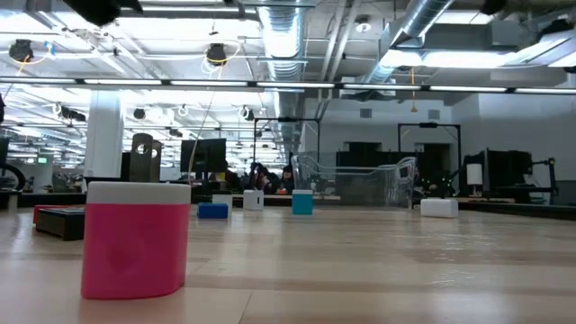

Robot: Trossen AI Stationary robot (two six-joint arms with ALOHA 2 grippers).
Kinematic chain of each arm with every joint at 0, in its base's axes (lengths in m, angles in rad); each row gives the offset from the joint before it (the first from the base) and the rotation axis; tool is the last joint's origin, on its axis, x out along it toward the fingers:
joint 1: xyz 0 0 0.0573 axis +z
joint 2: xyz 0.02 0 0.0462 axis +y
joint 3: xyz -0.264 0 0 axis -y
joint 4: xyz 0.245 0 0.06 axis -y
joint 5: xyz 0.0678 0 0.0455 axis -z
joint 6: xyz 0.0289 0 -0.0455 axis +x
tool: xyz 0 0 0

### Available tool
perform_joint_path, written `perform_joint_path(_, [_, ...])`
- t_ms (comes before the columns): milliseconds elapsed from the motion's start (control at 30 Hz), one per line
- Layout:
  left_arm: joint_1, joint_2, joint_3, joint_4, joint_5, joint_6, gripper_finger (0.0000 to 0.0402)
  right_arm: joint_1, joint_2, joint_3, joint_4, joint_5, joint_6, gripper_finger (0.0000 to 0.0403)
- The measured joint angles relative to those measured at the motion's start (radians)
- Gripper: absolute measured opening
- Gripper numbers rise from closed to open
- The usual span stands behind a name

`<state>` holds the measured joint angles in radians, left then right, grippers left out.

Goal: Pick & Place Office items
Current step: Put the top black digital clock into the black basket

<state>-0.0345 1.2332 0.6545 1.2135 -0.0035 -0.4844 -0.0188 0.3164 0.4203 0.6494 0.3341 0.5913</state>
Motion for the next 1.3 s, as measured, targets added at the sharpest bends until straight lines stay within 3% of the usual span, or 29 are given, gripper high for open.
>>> perform_joint_path(200, [0.03,-0.226,-0.001,-0.224,0.008,0.171,0.0378,-0.028,0.173,0.152,-0.035,0.162,-0.086,0.038])
perform_joint_path(533, [0.036,-0.439,-0.002,-0.27,0.011,0.22,0.0378,-0.041,0.27,0.304,-0.048,0.104,-0.077,0.038])
perform_joint_path(733, [0.036,-0.429,-0.002,-0.264,-0.004,0.242,0.0378,-0.018,0.298,0.392,-0.093,0.095,-0.195,0.038])
perform_joint_path(900, [0.026,-0.36,-0.002,-0.267,-0.012,0.244,0.0378,-0.009,0.313,0.428,-0.097,0.131,-0.178,0.038])
perform_joint_path(1067, [0.027,-0.276,-0.002,-0.176,-0.018,0.18,0.0378,-0.01,0.312,0.427,-0.126,0.296,-0.07,0.038])
perform_joint_path(1300, [0.035,-0.209,0.016,-0.137,-0.032,0.067,0.0376,-0.01,0.313,0.426,-0.317,0.534,0.267,0.038])
